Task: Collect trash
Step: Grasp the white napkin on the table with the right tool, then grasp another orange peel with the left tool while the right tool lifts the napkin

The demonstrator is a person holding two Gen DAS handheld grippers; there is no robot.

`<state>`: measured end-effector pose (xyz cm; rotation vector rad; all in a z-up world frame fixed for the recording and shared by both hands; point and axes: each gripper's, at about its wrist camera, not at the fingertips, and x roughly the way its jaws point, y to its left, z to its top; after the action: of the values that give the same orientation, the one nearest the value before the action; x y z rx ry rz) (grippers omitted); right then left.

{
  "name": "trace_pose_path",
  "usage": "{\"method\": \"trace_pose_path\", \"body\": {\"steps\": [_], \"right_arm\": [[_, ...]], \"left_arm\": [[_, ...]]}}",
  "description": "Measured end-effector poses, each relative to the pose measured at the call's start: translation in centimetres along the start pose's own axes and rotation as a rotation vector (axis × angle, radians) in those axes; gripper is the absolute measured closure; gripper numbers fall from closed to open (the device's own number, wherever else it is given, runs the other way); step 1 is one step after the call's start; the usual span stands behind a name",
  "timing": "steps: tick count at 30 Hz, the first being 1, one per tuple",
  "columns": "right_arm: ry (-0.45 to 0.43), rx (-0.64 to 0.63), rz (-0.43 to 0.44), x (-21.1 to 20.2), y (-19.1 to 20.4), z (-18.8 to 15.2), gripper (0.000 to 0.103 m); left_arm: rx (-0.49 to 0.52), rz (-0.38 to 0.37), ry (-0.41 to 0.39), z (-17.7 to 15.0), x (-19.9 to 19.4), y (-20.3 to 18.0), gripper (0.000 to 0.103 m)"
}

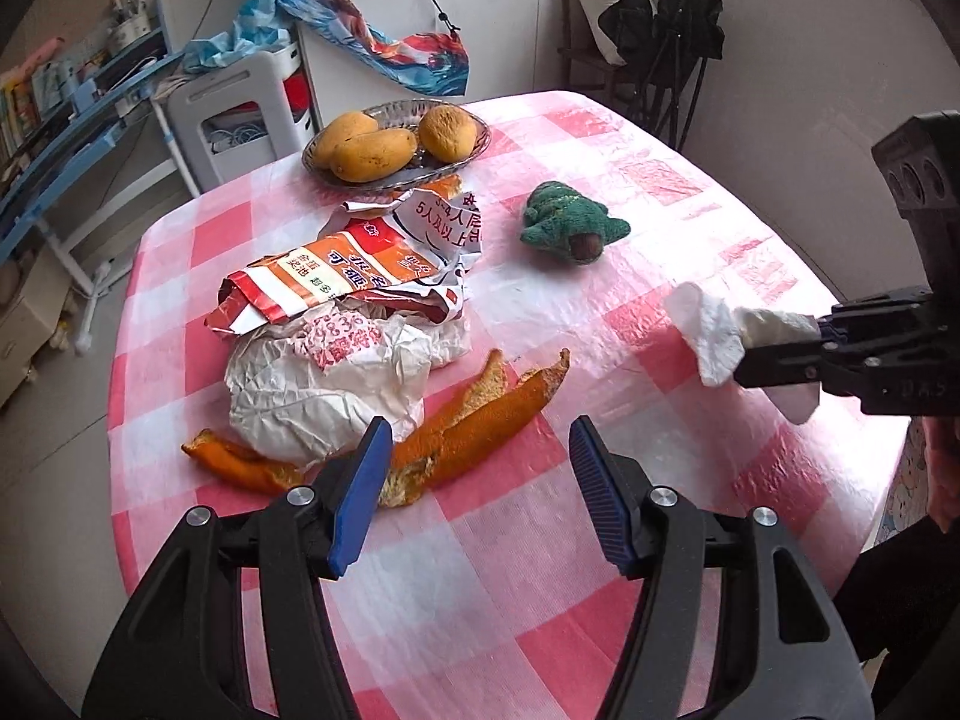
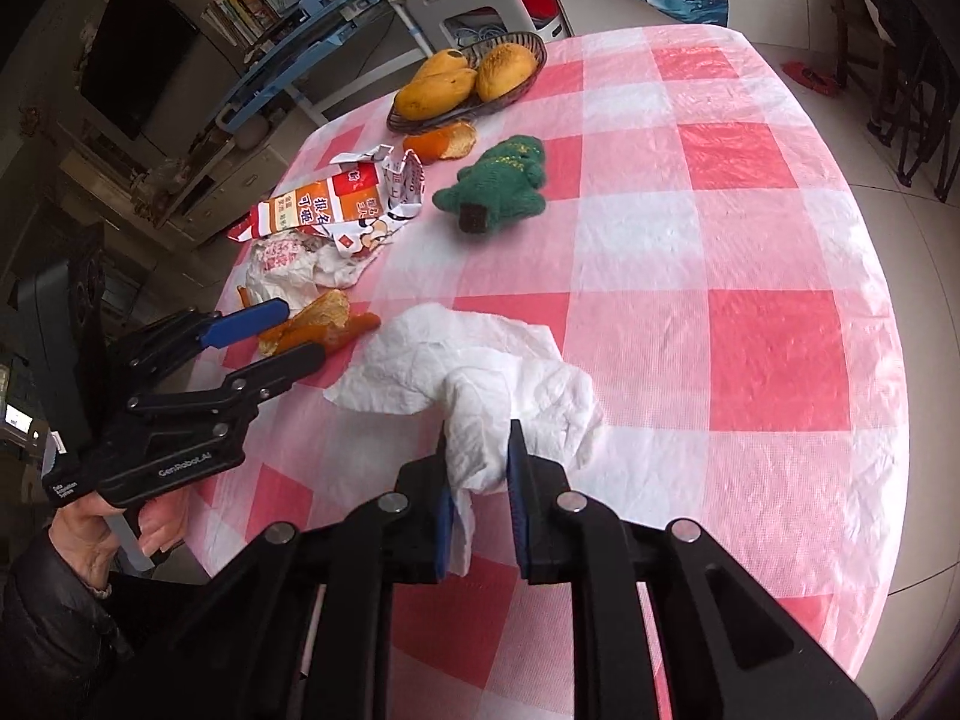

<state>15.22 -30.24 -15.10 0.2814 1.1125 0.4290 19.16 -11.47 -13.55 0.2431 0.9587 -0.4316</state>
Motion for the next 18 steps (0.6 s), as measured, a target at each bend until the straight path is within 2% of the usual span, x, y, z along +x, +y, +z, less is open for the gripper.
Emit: {"method": "trace_pose_path", "body": {"steps": [6, 8, 10, 12, 14, 18], "right_arm": [[0.006, -0.011, 0.013, -0.4, 0.4, 0.1, 0.082], [0.005, -0.010, 0.014, -0.5, 0.7, -0.1, 0.082], [0.002, -0.006, 0.015, -0.5, 0.7, -0.2, 0.082], [0.001, -0.001, 0.011, -0.5, 0.7, 0.0, 0.082], [-0.006, -0.004, -0.005, -0.4, 0.5, 0.5, 0.082], [-0.026, 0.001, 0.012, -0.7, 0.6, 1.0, 0.082]], "left_arm": [[0.041, 0.038, 0.047, 0.3, 1.8, -0.6, 0.059], [0.065, 0.043, 0.072, 0.3, 1.6, -1.2, 0.074], [0.086, 0.032, 0.096, 0.0, 1.3, -1.6, 0.083], [0.105, 0.024, 0.114, -0.4, 1.2, -2.1, 0.083], [0.126, 0.061, 0.101, -0.8, 1.4, -2.5, 0.082], [0.074, 0.082, 0.080, -0.7, 1.5, -2.4, 0.082]]}}
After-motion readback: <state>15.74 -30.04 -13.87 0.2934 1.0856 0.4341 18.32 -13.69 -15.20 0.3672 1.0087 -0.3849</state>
